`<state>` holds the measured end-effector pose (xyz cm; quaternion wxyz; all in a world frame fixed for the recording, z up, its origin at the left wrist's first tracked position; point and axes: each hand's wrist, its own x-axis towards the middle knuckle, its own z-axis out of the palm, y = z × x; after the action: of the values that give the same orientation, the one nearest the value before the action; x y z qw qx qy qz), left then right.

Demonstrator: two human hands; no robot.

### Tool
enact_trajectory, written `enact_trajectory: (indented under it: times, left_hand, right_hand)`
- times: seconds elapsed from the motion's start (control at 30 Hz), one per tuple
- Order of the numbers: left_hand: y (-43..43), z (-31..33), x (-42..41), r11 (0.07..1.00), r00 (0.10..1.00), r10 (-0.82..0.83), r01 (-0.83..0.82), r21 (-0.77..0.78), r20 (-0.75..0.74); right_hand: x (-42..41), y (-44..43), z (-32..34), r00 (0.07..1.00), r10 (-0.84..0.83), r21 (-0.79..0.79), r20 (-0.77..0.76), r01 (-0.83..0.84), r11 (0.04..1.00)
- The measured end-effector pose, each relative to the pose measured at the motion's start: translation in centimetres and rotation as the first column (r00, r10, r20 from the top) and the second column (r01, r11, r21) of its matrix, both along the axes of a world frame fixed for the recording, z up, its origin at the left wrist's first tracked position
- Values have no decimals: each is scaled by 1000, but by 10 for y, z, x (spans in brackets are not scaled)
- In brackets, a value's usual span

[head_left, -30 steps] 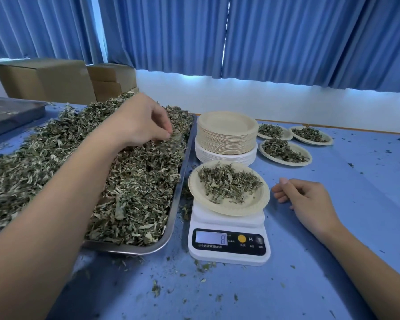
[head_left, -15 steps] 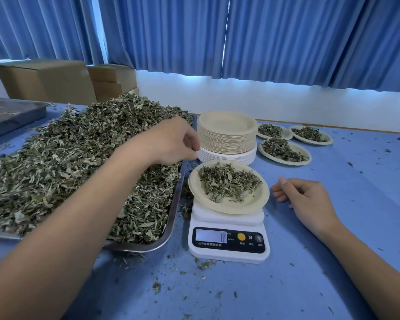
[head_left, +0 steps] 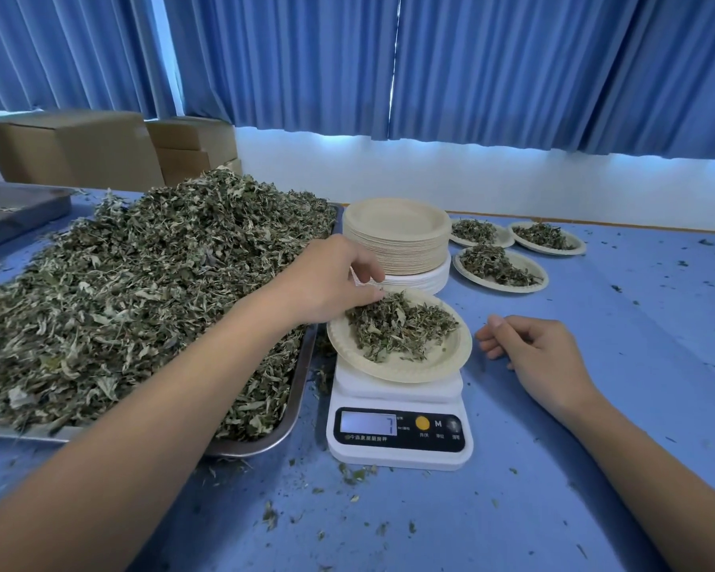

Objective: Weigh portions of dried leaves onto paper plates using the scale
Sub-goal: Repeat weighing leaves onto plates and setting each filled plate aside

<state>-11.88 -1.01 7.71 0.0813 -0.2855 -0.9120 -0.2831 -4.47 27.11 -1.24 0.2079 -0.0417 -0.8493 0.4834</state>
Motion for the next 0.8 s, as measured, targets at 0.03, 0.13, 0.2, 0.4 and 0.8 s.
enact_trajectory:
  times: [0.03,0.13,0.2,0.4,0.8]
  left_hand:
    - [0,-1,-1,999,1000,30,-31,-29,-5]
    - [-3,-6,-3,968,985,173,-173,-180,-16]
    - [-3,-8,-3,934,971,238,-221,-281,27]
    - [4,-12,-1,921,957,269,-222,-319,111]
    - [118,6,4,990,944,95,-56,-130,315]
  right_hand:
    - [0,0,0,1000,-1,-2,1,1,1000]
    - [1,-3,4,1000,-9,-41,5,9,999]
    - [3,-7,9,1000,4,-105,15,-2,995]
    - [14,-29,22,987,139,-251,77,-116,961]
    - [-2,67,58,952,-258,-207,163,289,935]
